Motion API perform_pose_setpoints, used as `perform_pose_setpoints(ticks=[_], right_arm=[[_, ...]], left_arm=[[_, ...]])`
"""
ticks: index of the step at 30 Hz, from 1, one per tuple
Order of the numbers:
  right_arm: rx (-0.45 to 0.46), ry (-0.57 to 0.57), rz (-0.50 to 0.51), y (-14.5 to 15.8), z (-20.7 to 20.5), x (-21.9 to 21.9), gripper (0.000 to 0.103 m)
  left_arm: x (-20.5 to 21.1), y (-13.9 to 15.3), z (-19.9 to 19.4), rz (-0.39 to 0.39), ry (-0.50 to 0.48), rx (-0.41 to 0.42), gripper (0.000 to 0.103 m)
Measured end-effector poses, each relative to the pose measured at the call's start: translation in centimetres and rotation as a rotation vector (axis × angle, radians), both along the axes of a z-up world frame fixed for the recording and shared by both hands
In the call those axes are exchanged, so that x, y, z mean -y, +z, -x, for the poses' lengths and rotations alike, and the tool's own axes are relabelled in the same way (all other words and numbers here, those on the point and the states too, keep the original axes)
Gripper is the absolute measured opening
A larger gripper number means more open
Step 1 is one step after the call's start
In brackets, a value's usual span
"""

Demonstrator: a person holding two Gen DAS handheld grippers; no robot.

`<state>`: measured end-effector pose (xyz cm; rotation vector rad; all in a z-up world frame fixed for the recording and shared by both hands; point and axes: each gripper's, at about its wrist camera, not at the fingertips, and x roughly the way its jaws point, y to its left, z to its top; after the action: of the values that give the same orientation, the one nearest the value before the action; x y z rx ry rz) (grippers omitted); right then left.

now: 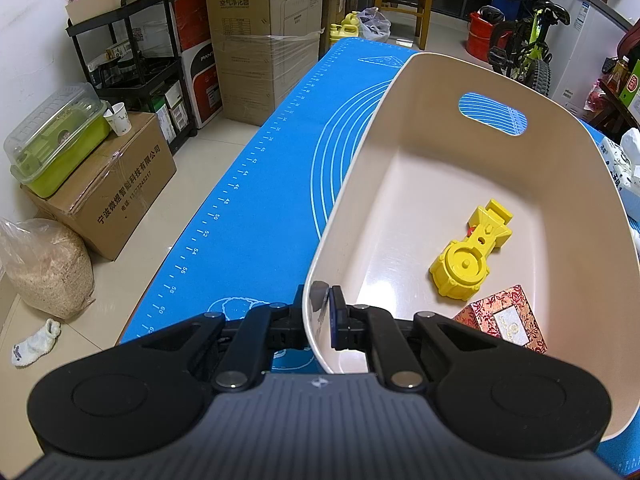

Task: Organize rigid objects
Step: 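Move the right tool back and grasp the green bottle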

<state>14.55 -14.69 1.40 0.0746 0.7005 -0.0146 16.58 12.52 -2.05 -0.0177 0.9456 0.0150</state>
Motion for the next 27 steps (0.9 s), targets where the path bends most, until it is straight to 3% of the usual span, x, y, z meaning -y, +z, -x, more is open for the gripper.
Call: perform_pose_setpoints(ticks=[8,17,27], right_arm=[[-0.077,-0.025,0.029,-4.2,0.2,1.4,0.076],[-0.101,0.045,0.031,-5.7,-1.1,-1.3,0.074],[-0.15,0.029,0.027,-8.2,-3.2,-4.2,0.054]], left_arm=[[0.0,0.0,0.0,-0.001,0.0,0.0,0.012],[0.0,0.1,0.0,0.001,0.0,-0.001,0.012],[0.2,-0.1,0.2,-0.001,-0.001,0.0,0.012]])
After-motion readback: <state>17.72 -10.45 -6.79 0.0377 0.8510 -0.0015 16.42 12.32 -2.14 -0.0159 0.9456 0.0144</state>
